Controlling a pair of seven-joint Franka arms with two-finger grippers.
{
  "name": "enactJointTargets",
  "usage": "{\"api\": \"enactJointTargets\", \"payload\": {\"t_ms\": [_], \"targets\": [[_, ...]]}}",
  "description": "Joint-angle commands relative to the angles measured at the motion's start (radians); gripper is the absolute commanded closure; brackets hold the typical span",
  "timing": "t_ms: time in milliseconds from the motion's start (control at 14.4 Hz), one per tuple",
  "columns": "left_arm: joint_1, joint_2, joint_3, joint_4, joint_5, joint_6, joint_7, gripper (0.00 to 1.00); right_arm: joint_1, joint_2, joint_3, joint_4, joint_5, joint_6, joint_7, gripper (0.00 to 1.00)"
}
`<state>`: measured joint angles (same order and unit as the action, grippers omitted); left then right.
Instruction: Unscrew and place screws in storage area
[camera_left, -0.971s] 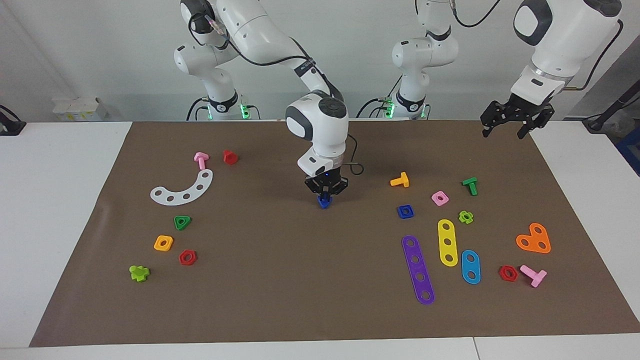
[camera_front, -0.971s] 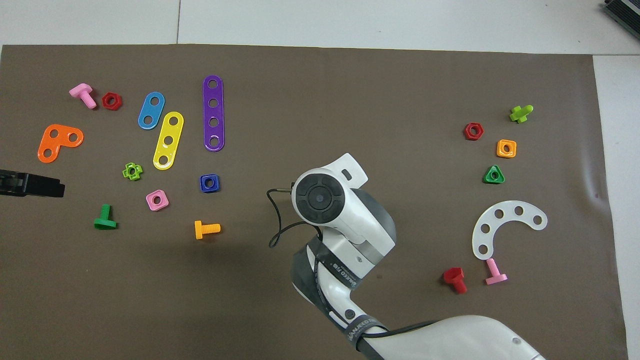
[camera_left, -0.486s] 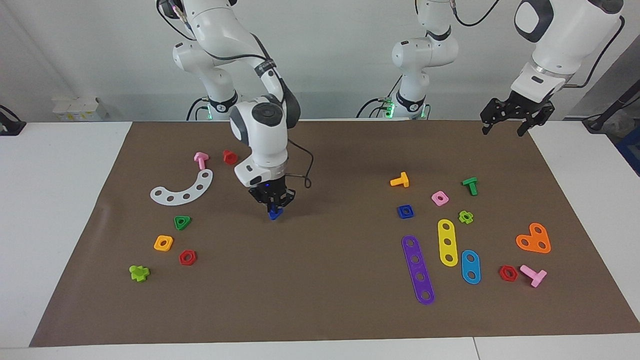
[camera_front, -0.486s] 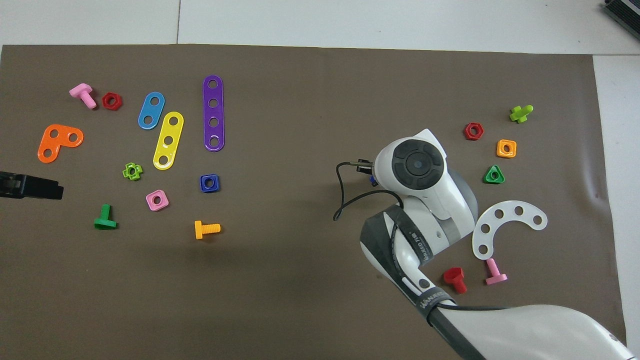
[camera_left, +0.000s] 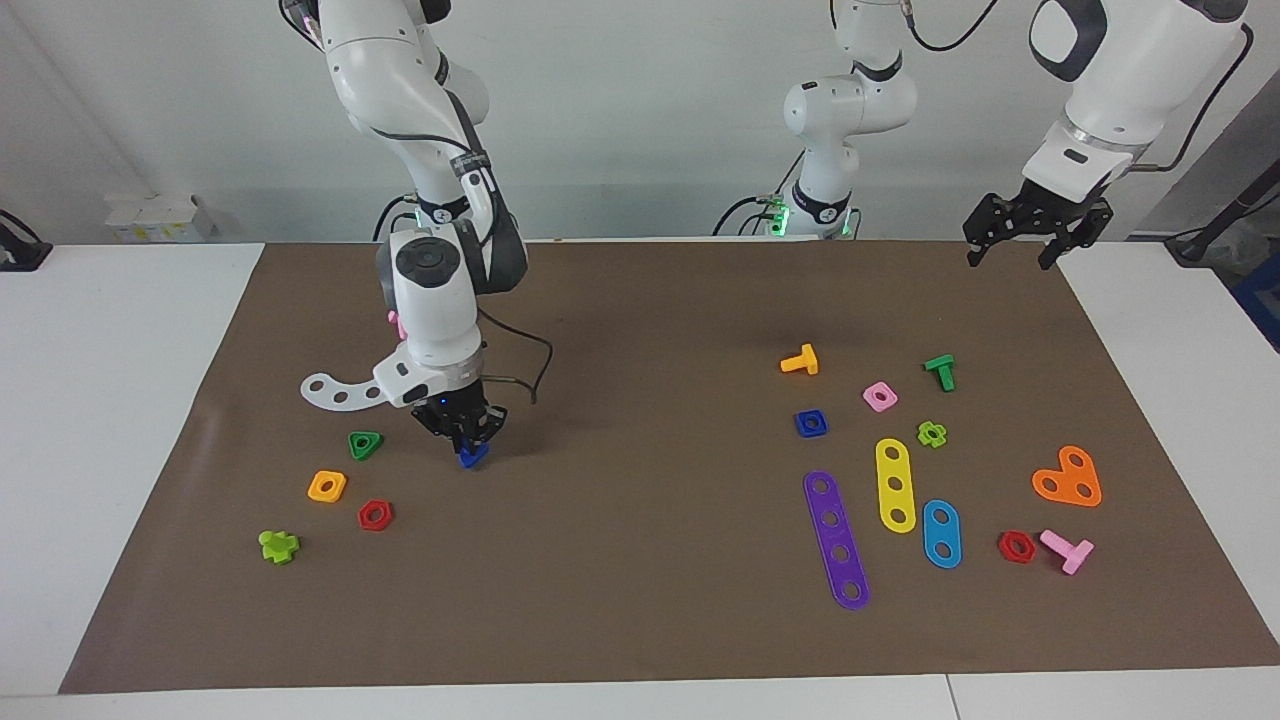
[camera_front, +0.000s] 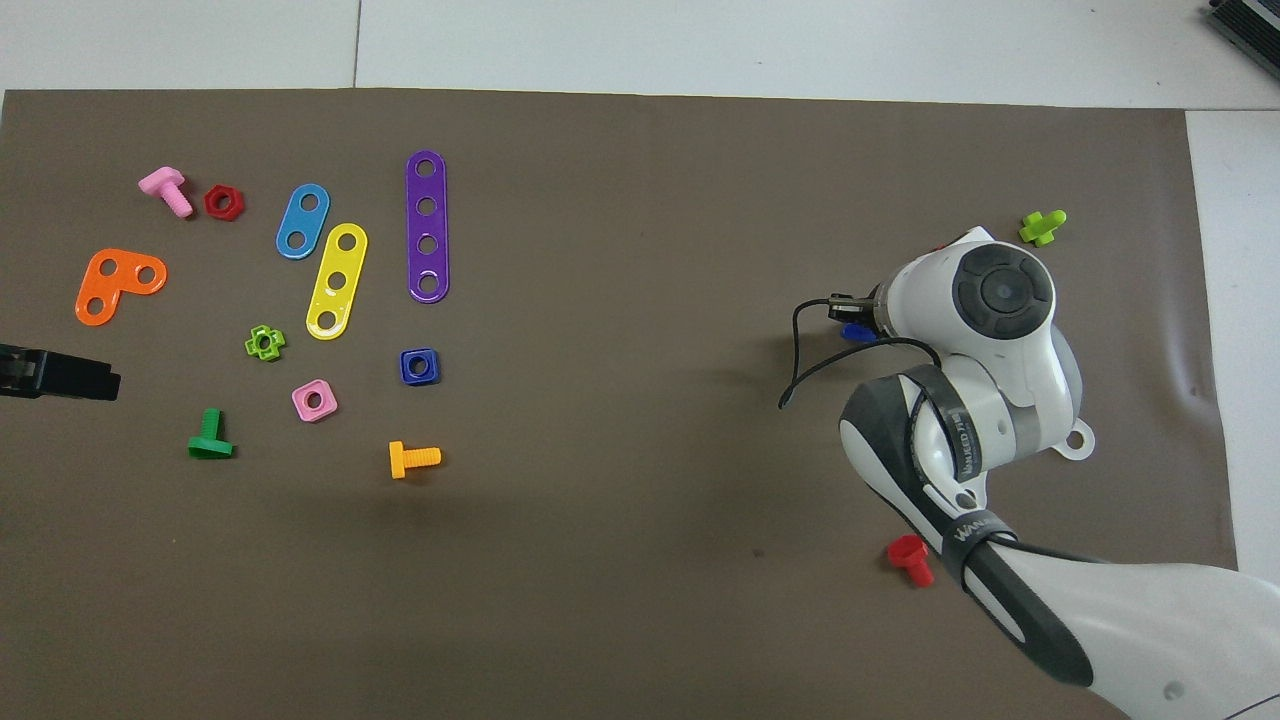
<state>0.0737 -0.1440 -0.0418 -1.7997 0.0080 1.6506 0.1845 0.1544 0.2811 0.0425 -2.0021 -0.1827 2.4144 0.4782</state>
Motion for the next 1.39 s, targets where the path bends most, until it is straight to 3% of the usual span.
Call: {"api": "enactJointTargets", "payload": {"t_ms": [0, 624, 763, 832, 902, 971, 1179, 1318], "targets": [[-0.008, -0.006, 0.0, 0.01, 0.027, -0.035, -0.016, 0.0, -0.052, -0.06, 0.014, -0.088, -0.023, 0.026, -0.052, 1.0], [-0.009, -0.006, -0.001, 0.01, 0.027, -0.037, -0.014, 0.0, -0.131, -0.068, 0.014, -0.116, -0.02, 0.029, -0.116, 1.0], [-0.008, -0.006, -0.001, 0.011, 0.027, -0.04, -0.017, 0.0, -0.131, -0.069, 0.014, -0.119, -0.014, 0.028, -0.116, 0.85], [-0.008, -0.006, -0.001, 0.01, 0.027, -0.034, -0.017, 0.0, -0.131, -0.069, 0.014, -0.118, -0.011, 0.028, -0.115, 0.6], [-0.008, -0.006, -0.001, 0.01, 0.026, -0.031, -0.017, 0.0, -0.13, -0.069, 0.014, -0.115, -0.011, 0.028, -0.112, 0.24], [-0.008, -0.006, -0.001, 0.008, 0.026, -0.038, -0.019, 0.0, -0.131, -0.082, 0.014, -0.109, -0.009, 0.023, -0.104, 0.0], [-0.008, -0.008, -0.001, 0.008, 0.027, -0.048, -0.022, 0.0, -0.134, -0.152, 0.014, -0.102, -0.004, -0.004, -0.104, 0.0], [-0.006, -0.008, -0.001, 0.008, 0.029, -0.041, -0.022, 0.0, -0.133, -0.222, 0.014, -0.086, 0.032, -0.084, -0.104, 0.0]]}}
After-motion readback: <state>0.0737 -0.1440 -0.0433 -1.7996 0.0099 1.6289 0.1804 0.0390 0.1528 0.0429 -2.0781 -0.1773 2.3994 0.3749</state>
